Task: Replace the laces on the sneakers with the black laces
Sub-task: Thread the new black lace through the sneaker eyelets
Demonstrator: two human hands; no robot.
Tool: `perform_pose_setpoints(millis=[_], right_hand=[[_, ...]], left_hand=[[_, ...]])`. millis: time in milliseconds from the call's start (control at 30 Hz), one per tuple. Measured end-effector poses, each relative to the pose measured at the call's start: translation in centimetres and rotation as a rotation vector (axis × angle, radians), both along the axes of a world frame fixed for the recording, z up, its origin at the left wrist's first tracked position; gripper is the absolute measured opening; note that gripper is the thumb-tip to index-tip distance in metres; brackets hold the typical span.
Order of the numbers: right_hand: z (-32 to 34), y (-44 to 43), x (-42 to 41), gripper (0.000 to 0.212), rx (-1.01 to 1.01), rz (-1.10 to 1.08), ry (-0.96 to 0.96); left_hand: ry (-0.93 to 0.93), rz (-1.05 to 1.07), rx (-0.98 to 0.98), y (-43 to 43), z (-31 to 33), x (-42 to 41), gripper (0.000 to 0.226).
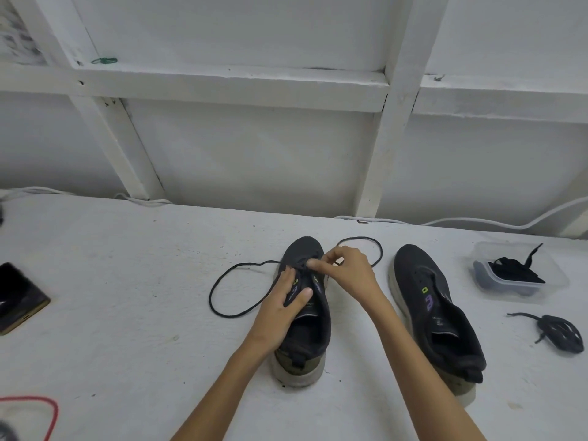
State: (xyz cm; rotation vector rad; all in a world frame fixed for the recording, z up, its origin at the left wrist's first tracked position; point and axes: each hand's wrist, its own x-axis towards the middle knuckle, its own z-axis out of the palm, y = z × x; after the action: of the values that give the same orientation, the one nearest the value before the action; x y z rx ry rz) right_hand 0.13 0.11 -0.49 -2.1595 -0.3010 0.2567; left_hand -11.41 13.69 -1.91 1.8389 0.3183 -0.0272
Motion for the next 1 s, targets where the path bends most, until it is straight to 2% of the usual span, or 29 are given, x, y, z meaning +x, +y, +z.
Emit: perform_pose_setpoints(millis=[133,200,300,400,500,600,667,700,767,867,933,1000], right_hand=[[0.1,-0.2,-0.5,0.014,0.128,0.026,0.053],[0.9,-0.3,0.1,0.014,0.288,-0.055,0.095],[1.6,-0.7,0.8,0.017,0.468,-0.15,0.267],[1.2,-0.6,-0.3,0.023,0.397,-0.03,0.373],[0.9,-0.4,-0.9,0.011,0.305,0.058,0.278],[1.4,-0.7,0.2,0.007,0.49,-0.125,0.229],[1.7,-1.1,0.9,0.006,0.695,-0.249,0.312],[1.6,-1.1,0.9,0.008,0.735,-0.258,0.351],[1.1,-1.0,0.3,0.01,0.637,-0.174,0.377],[-0.1,-0.5,-1.2,0.018,0.381,-0.015,0.3],[-0.1,-0.4,-1.0,0.018,0.378,-0.037,0.213],[0.6,-0.7,-0.3,0.01,0.504,-0.153,0.158]], left_hand=[[-0.001,-0.005,0.022,-0.1,0.0,0.0,0.063],[-0.004,0.003,0.009,-0.1,0.1,-0.1,0.062],[-0.012,0.015,0.006,-0.2,0.1,0.0,0.058],[-0.02,0.021,0.009,-0.3,0.2,0.0,0.054],[-0.023,0.013,0.015,-0.3,0.2,0.1,0.053],[0.002,0.018,0.005,-0.2,0.0,0.1,0.06],[0.021,0.028,-0.005,-0.1,-0.1,0.0,0.063],[0.026,0.032,-0.008,-0.1,-0.1,0.1,0.064],[0.019,0.034,-0.01,-0.2,-0.1,0.1,0.062],[-0.007,0.026,0.009,-0.3,0.0,0.1,0.058],[-0.002,0.027,0.008,-0.2,0.0,0.1,0.059],[0.009,0.03,-0.003,-0.2,-0.1,0.0,0.061]])
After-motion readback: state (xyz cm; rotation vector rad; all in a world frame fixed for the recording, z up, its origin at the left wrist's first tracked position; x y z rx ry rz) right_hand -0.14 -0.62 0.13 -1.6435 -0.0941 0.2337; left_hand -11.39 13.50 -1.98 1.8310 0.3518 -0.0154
